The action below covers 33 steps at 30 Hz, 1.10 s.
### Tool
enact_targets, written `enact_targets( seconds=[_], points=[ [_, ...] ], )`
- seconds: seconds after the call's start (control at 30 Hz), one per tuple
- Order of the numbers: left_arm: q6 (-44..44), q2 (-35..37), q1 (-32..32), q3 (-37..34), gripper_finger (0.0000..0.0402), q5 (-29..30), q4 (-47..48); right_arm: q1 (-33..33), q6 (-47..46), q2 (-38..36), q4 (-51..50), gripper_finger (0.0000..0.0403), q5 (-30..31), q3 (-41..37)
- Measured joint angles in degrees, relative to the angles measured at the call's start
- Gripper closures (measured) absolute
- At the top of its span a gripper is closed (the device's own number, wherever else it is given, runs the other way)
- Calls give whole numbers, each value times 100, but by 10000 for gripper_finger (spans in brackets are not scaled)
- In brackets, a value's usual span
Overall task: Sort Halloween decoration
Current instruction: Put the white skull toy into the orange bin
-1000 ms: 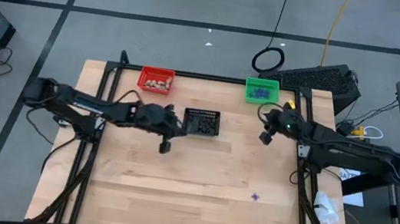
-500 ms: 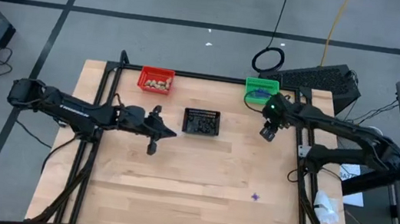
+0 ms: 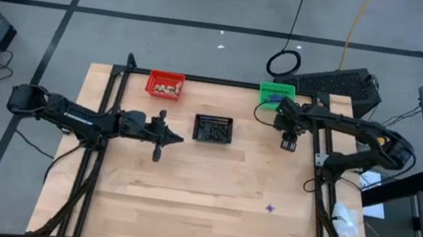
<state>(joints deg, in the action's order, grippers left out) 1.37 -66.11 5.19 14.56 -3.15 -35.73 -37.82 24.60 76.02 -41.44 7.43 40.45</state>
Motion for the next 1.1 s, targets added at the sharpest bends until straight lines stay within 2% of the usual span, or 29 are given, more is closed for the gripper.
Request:
enact_targets(
  seconds=[0.33,0.63,0.73,0.9,1.1],
  points=[
    [-22,0,0,-1,402,-6,8,-349,288,439,311,250,-173,0],
    [-25,0,0,-1,402,-7,18,-364,356,840,530,252,-325,17],
    [-12,-2,0,-1,402,-7,20,-361,356,862,517,271,-327,17],
    [223,72,85,1,402,-5,42,-330,351,870,364,345,-271,148],
    [127,279,273,1,402,-3,84,44,162,889,168,352,-115,582]
  ],
)
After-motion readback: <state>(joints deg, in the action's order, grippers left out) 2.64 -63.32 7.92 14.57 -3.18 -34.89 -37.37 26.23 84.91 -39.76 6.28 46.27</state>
